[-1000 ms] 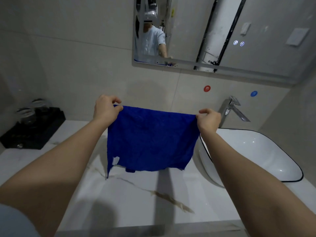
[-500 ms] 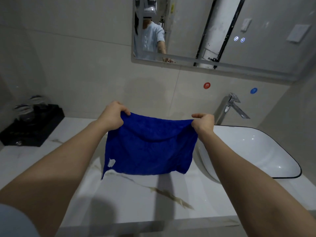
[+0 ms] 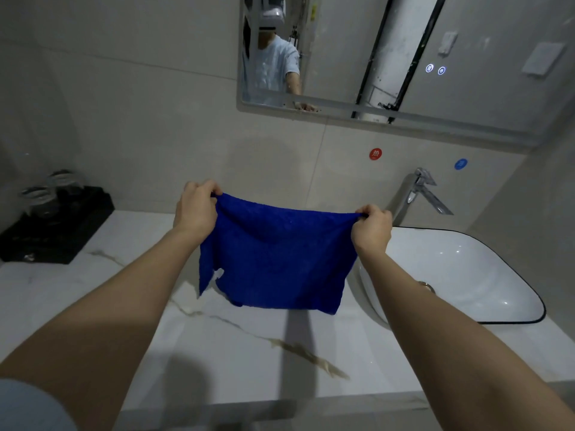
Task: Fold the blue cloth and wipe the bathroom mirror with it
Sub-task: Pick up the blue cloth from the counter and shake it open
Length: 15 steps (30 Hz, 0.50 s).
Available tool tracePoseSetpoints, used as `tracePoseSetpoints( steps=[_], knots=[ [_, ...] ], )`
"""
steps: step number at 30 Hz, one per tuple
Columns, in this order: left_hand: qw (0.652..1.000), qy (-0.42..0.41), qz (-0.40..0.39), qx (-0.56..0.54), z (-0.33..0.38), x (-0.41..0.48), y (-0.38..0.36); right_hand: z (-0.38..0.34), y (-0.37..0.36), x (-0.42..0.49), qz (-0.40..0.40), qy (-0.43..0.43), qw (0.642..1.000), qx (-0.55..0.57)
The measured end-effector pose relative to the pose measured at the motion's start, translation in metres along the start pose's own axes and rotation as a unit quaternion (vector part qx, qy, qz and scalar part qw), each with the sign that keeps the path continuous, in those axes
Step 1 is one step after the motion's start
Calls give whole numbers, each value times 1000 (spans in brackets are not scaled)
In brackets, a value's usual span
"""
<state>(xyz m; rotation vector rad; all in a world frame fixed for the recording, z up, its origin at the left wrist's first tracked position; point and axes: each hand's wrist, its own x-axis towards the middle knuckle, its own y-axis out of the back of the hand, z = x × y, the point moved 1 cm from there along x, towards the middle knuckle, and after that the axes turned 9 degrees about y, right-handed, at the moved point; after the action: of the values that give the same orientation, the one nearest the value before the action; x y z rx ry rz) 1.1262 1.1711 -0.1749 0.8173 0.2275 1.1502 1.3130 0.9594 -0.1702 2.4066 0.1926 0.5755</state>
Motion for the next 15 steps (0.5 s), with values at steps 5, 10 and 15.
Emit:
tracePoseSetpoints(
  steps=[5,10,15],
  knots=[
    [991,50,-113,-54,10,-1,0,-3,1,6,-16,-25,999,28],
    [992,22,-128,-1,5,-3,1,-3,1,7,-7,-14,999,33],
    [989,-21,-100,110,-5,-1,-3,3,-1,7,-92,27,990,-106]
  ],
)
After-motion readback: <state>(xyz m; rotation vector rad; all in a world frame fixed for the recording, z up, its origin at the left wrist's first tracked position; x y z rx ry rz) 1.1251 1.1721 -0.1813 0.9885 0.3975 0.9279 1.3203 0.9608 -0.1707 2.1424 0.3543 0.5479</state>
